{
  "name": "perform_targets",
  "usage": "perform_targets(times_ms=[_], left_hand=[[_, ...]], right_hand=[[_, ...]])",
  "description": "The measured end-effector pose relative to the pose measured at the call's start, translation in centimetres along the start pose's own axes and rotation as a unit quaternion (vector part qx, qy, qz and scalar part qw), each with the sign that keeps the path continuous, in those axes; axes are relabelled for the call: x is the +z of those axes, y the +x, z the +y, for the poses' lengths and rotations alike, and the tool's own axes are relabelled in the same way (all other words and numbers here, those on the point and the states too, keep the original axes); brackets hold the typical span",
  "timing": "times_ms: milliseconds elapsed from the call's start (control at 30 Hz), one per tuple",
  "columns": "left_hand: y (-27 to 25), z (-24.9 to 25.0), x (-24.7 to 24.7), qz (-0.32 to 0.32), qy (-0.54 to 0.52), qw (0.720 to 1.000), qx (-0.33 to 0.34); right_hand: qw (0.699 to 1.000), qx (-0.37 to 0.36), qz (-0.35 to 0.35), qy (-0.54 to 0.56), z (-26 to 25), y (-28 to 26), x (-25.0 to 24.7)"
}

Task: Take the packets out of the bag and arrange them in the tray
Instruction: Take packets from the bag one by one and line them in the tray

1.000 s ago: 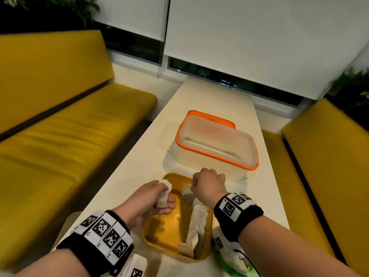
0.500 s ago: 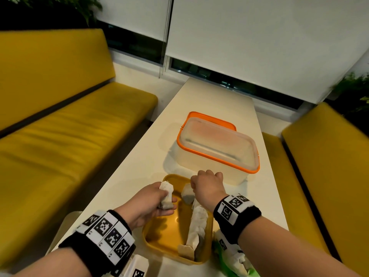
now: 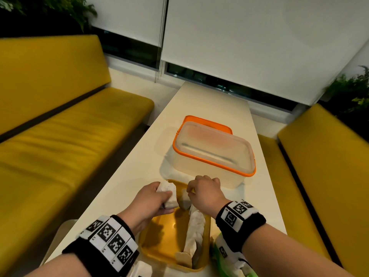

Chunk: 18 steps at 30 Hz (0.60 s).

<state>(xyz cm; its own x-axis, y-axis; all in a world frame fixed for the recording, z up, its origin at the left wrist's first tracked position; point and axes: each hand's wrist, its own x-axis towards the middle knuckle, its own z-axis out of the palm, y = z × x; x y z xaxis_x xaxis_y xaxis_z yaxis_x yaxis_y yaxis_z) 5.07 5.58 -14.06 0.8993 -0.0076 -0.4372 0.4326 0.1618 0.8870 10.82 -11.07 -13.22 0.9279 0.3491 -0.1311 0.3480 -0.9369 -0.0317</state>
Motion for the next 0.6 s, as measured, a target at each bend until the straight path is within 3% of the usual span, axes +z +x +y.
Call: perform_targets(times_ms=[233,367,467,600], left_hand=[[0.1,0.2,1.0,0.006,0.008,1.000,0.014],[-0.2,0.4,2.0,0.001,0.015,0.999,0.034],[-0.6,0.6,2.2,-0.016,0.020,0.998,0.049],[-1.0,0.6,2.0,-0.013,0.021,0.998,0.055]], right_hand=[[0.984,0.058,0.044,0.160,0.4,-0.7,-2.0],[0.923,0.017,0.047,0.381,-0.7,-1.9,-3.4],[0.925,-0.006,0.027,0.378,-1.4,-2.4,-3.1],[0.938,-0.011,0.055,0.342,-1.3,-2.5,-2.8]])
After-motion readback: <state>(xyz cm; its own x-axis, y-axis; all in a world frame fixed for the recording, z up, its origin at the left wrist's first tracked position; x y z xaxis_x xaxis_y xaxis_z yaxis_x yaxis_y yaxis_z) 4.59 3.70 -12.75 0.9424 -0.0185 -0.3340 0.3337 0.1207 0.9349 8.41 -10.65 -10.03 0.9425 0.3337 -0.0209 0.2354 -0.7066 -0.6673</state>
